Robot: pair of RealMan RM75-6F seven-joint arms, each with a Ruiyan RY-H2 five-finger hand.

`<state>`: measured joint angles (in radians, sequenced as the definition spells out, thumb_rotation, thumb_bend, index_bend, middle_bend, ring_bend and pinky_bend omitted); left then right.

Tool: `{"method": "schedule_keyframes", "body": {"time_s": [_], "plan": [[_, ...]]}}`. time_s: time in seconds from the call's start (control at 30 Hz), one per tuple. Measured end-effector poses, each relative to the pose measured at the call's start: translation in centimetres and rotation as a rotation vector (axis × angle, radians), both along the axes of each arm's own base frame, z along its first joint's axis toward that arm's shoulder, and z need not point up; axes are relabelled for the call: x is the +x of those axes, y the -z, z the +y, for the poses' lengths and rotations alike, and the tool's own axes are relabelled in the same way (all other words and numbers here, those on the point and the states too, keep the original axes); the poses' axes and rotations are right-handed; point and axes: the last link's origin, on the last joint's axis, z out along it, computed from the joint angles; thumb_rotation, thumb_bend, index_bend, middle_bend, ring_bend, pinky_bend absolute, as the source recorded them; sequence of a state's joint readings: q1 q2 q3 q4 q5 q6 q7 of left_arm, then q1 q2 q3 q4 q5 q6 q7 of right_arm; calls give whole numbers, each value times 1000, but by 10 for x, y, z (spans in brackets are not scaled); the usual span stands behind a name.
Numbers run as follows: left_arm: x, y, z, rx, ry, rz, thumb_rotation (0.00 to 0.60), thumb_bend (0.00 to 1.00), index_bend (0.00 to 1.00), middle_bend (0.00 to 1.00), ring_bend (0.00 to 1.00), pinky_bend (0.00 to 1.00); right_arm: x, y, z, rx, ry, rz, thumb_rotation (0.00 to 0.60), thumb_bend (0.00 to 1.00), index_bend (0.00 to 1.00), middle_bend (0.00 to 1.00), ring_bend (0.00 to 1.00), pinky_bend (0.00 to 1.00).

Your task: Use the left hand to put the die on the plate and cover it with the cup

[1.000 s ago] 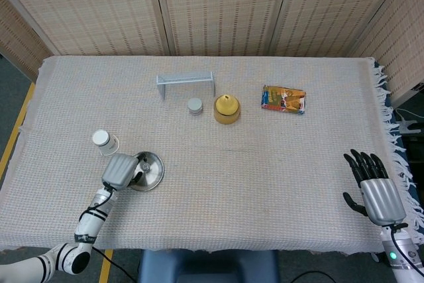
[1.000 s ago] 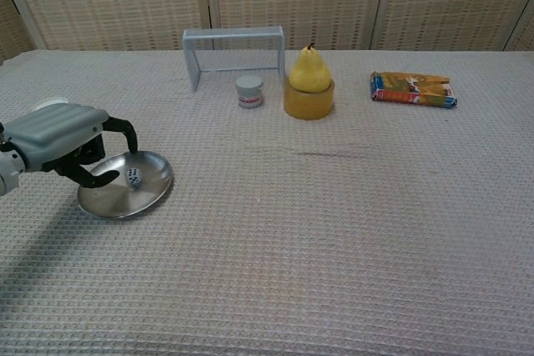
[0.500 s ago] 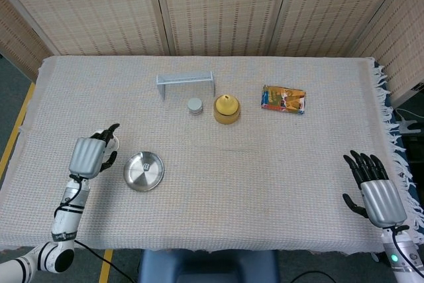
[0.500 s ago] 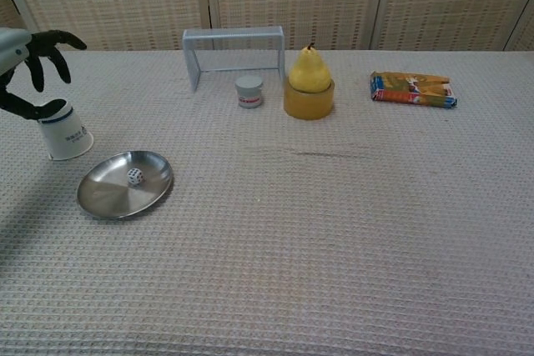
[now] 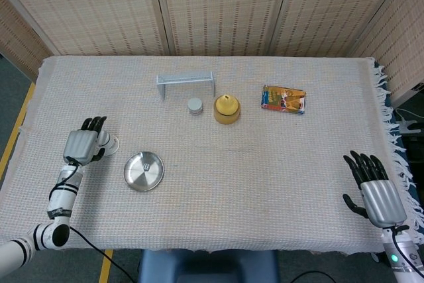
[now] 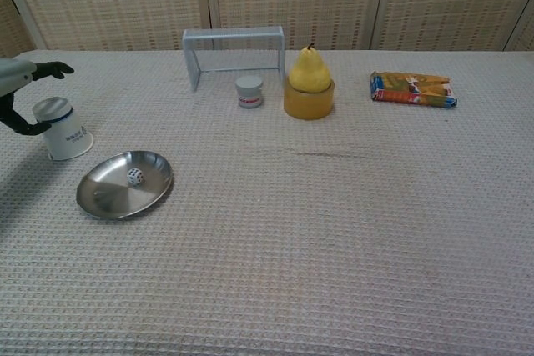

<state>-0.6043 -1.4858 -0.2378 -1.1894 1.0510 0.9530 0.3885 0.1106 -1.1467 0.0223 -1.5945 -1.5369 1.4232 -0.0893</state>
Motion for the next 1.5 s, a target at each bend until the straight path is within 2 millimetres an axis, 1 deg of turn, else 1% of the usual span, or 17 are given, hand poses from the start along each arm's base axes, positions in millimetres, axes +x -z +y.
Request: {"method": "schedule_keyframes", "body": {"time_s": [0.1, 0.23, 0.47, 0.57, 0.67, 0.7, 0.8, 1.03, 1.17, 1.27, 1.4, 1.5], "plan": [[-4, 2, 1, 1, -9, 17, 600, 346, 163, 165, 168, 546, 0, 0, -1, -1, 2, 1, 600, 190, 0, 0, 0, 0], [-5, 5, 0, -5, -8, 19, 600, 348, 208, 223, 246, 587, -1, 1, -1, -2, 4, 3, 600, 190, 0, 0, 0, 0], [-3, 10, 3, -10, 4, 22, 600, 349, 223, 229, 258, 580, -1, 1, -1, 1, 9, 5, 600, 190, 0, 0, 0, 0], [-4, 11, 5, -9, 6, 23, 600, 348, 259, 250, 275, 580, -1, 0, -1, -2, 10, 3, 600, 191, 0, 0, 0, 0], [-3, 11, 6, -3, 13, 22, 600, 355, 321, 317, 323, 595, -1, 0, -2, -1, 12, 4, 600, 190, 0, 0, 0, 0], [-3, 11, 6, -1, 18, 22, 600, 360, 340, 360, 356, 609, -1, 0, -2, 1, 13, 4, 600, 191, 0, 0, 0, 0], [-3, 11, 6, 2, 25, 28, 600, 375, 370, 444, 420, 632, -1, 0, -2, 4, 16, 5, 600, 190, 0, 0, 0, 0], [0, 9, 3, 10, 45, 15, 600, 398, 399, 511, 475, 664, -1, 1, -2, 6, 16, 5, 600, 191, 0, 0, 0, 0], [10, 6, -4, 4, 80, -36, 600, 401, 403, 523, 485, 679, 0, 2, -1, 12, 12, 3, 600, 190, 0, 0, 0, 0], [25, 3, -15, -24, 120, -114, 600, 401, 404, 531, 491, 690, 1, 2, 0, 17, 6, -1, 600, 190, 0, 0, 0, 0], [51, 1, -37, -92, 191, -217, 600, 401, 405, 535, 495, 700, 3, 1, 3, 23, -9, -9, 600, 191, 0, 0, 0, 0], [64, 4, -49, -135, 230, -236, 600, 401, 404, 537, 499, 711, 5, 1, 5, 30, -18, -14, 600, 191, 0, 0, 0, 0]]}}
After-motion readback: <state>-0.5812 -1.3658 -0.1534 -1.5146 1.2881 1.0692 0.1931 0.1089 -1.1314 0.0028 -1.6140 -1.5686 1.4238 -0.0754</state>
